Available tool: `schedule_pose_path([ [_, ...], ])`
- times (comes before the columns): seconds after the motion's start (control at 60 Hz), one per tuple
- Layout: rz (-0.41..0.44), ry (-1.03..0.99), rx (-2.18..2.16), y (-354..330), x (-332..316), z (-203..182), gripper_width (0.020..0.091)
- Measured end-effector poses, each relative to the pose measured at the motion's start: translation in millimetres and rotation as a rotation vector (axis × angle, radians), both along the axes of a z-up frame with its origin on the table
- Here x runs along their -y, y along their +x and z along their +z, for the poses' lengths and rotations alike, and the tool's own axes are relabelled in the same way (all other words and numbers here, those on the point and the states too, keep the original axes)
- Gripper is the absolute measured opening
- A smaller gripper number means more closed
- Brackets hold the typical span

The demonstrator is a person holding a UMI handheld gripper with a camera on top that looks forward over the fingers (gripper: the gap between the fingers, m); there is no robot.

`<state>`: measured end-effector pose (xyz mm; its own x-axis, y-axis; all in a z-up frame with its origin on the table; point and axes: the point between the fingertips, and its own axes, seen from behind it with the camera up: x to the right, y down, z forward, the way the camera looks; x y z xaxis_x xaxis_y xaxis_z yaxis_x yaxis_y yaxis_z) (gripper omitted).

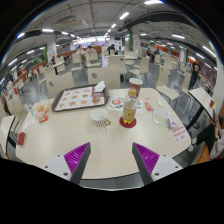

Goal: Pour water

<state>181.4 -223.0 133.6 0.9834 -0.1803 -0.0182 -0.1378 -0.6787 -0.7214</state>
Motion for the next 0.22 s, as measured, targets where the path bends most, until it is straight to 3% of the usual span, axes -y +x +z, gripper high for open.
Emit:
schedule_pose_path([
  [0.217, 0.01, -0.009, 0.031, 4.9, -0.7, 0.8, 0.0853],
])
